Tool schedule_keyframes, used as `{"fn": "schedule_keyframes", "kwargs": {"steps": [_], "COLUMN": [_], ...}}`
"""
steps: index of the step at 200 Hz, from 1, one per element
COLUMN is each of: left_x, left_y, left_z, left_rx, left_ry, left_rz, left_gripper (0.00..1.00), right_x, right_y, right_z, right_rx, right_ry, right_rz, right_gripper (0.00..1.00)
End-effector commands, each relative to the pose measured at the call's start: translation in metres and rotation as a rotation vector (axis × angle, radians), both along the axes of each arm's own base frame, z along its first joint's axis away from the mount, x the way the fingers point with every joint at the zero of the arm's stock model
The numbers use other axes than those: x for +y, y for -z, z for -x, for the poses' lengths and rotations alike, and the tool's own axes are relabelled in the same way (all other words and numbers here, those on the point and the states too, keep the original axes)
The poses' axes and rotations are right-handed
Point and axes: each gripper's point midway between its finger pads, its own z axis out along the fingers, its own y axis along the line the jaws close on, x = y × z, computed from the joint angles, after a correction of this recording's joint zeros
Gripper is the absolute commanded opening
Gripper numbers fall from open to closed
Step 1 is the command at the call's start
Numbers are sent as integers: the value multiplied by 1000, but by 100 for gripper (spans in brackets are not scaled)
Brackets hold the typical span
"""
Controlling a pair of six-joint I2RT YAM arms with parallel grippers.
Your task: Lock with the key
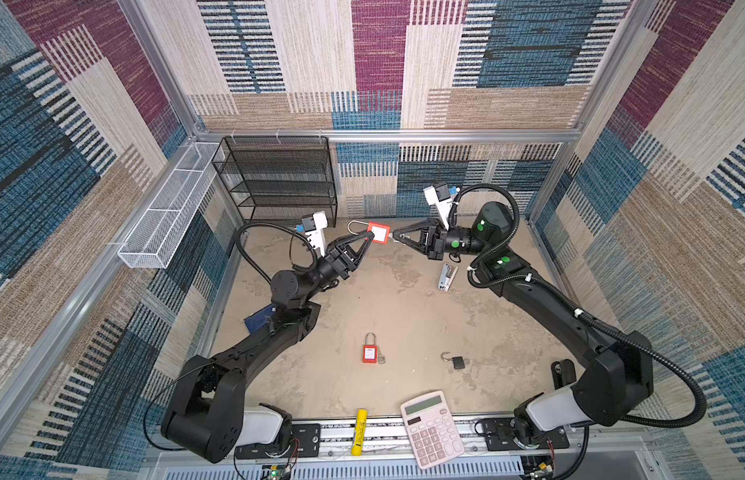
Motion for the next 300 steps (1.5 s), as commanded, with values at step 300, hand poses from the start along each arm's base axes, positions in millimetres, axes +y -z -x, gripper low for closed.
{"fn": "schedule_keyframes", "kwargs": {"steps": [300], "left_x": [-20], "left_y": [167], "left_z": [13], "left_rx": [330], "left_ry": [179], "left_rz": [-739], "left_gripper": [0], "right_x": [-93], "right_y": [38], "right_z": [-35], "right_rx": [33], "right_ry": [432], "right_rz": [132], "right_gripper": [0]}}
